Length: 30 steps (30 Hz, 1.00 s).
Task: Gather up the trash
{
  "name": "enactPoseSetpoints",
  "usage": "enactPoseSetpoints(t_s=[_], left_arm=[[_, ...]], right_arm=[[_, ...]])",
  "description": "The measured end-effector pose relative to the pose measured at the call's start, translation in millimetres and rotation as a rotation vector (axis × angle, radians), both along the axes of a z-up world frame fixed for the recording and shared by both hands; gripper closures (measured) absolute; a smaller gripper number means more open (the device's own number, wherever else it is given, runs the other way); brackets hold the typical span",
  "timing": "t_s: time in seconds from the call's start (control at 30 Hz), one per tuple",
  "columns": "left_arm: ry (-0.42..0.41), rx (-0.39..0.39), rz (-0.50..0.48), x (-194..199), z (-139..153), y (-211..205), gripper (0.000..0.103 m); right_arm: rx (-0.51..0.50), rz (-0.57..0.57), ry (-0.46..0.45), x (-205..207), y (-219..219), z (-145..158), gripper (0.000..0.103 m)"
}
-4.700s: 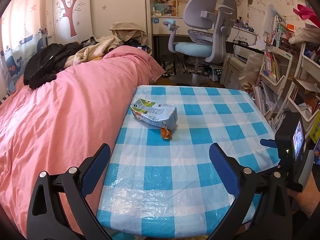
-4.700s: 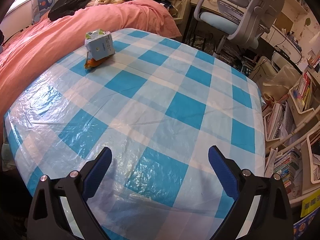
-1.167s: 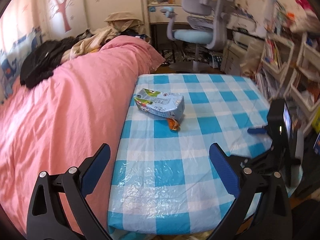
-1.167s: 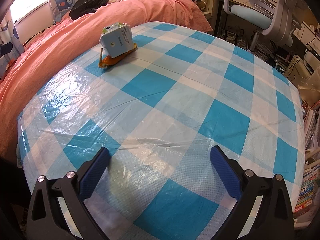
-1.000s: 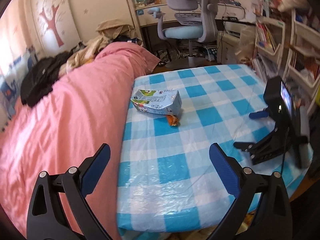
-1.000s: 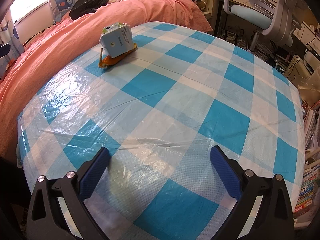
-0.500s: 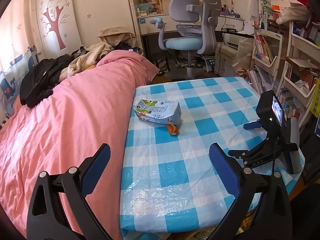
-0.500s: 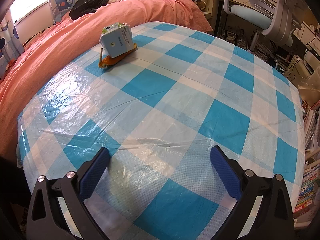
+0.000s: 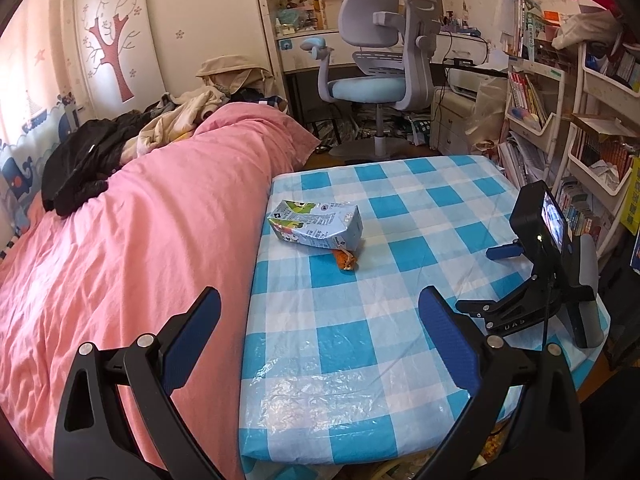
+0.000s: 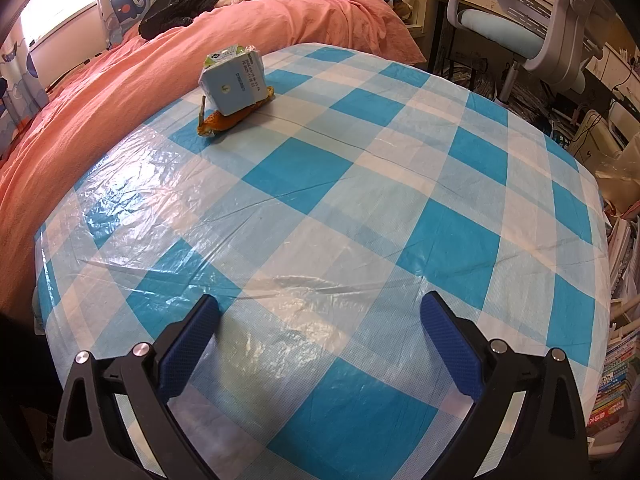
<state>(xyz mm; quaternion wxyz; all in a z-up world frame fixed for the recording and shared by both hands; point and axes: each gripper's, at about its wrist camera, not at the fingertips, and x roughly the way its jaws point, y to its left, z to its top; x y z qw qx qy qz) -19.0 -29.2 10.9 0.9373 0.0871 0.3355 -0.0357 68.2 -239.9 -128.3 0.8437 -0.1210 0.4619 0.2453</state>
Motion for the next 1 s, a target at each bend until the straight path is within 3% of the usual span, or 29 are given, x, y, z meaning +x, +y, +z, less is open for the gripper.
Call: enactPoseSetpoints(t_s=[0.47, 1.0], left_arm=[[-0.002, -0.009, 0.003, 0.6, -1.0, 0.8, 0.008], [-0.018, 0.049, -0.004, -3.0, -2.0, -7.4, 0.008]], right_arm=[[0.000, 0.000, 0.000, 0.4, -0.2, 0.0, 0.007], [0.000, 0.000, 0.000, 0.1, -0.1, -0.1, 0.007]])
